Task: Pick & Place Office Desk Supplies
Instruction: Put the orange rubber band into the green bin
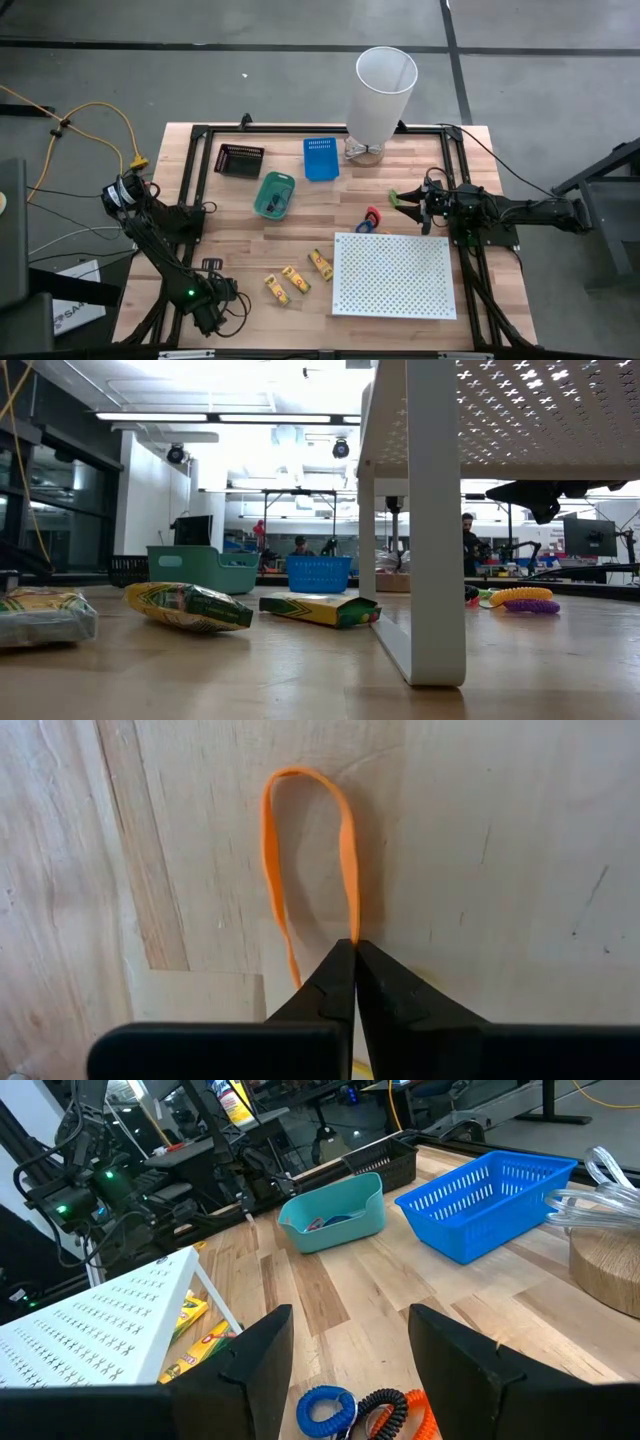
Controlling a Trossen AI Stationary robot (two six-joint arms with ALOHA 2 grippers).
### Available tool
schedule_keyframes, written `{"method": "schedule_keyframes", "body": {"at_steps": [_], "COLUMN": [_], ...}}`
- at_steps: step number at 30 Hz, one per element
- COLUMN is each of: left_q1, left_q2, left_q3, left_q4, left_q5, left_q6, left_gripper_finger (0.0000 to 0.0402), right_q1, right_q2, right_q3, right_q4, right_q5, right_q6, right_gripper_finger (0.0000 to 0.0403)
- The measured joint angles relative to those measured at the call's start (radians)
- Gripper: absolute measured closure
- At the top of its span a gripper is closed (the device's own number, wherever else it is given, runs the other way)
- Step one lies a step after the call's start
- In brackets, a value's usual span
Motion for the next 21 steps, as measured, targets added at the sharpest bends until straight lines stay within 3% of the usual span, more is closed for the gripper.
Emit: {"method": "schedule_keyframes", "body": {"at_steps": [21], "left_q1": [0.000], "left_q2": [-0.047], "left_q3": [0.001], "left_q4": [-0.015], "left_q5": [-0.039], "left_q6": [-0.001], "left_gripper_finger": [0.0401], "right_q1": [0.000], "right_q2": [0.000], "right_q3": [0.000], "right_q4": [0.000], "right_q5": [0.000], "right_q6": [0.000], "right_gripper_finger": [0.0215]}}
